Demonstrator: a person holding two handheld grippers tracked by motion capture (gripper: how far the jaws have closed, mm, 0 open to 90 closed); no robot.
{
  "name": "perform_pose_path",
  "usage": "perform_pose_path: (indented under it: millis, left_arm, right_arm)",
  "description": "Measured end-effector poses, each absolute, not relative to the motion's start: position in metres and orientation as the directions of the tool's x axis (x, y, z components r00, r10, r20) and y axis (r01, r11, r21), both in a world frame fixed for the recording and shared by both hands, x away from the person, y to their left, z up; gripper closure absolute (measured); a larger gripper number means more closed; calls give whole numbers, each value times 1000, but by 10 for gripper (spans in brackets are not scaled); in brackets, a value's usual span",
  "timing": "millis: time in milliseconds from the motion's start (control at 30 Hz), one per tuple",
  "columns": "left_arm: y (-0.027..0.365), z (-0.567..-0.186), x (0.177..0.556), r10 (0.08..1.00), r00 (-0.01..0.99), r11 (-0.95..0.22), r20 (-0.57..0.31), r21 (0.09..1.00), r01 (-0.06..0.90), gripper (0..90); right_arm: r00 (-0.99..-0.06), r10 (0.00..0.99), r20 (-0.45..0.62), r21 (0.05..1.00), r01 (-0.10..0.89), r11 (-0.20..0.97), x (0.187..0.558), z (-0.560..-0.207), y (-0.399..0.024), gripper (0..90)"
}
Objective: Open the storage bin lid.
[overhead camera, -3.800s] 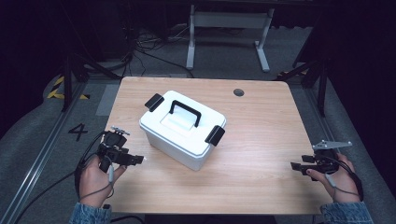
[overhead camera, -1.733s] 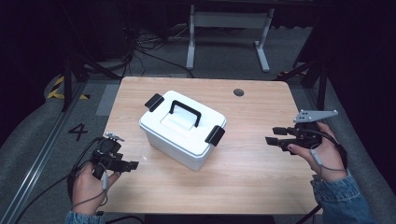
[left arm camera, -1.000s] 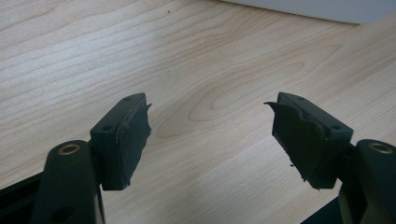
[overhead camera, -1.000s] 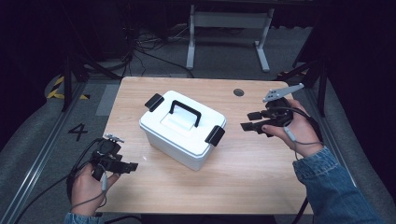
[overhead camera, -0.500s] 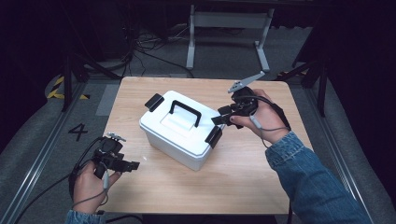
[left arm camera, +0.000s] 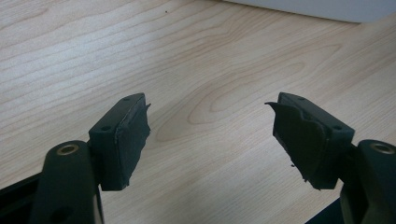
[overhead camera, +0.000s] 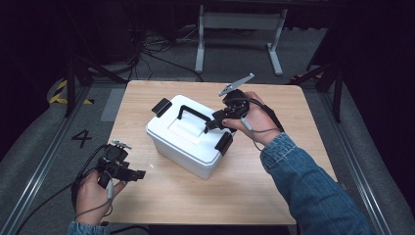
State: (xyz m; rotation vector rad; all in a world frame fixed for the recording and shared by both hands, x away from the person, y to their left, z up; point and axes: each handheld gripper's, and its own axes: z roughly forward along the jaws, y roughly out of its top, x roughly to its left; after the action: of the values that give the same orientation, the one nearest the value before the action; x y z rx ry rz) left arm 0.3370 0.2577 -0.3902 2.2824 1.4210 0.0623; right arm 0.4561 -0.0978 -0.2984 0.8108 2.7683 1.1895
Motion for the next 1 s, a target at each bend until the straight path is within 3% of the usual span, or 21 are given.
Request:
perform_pose_path:
  millis: [467,767,1000]
  left_arm:
    - [256,-392,339,860,470,-370,-200,388,844,272]
    - [258,-393,339,861,466,-365,-203,390,845,272]
    - [258,-393,338,861,466,-365,-205,390,846,272]
  right_arm:
    - [-858,478,185,662,469,585,469,-309,-72,596]
    - [-846,495,198,632,496,595,473,-311,-63,835]
    - [-840,508,189,629,501,594,469,-309,-59,849]
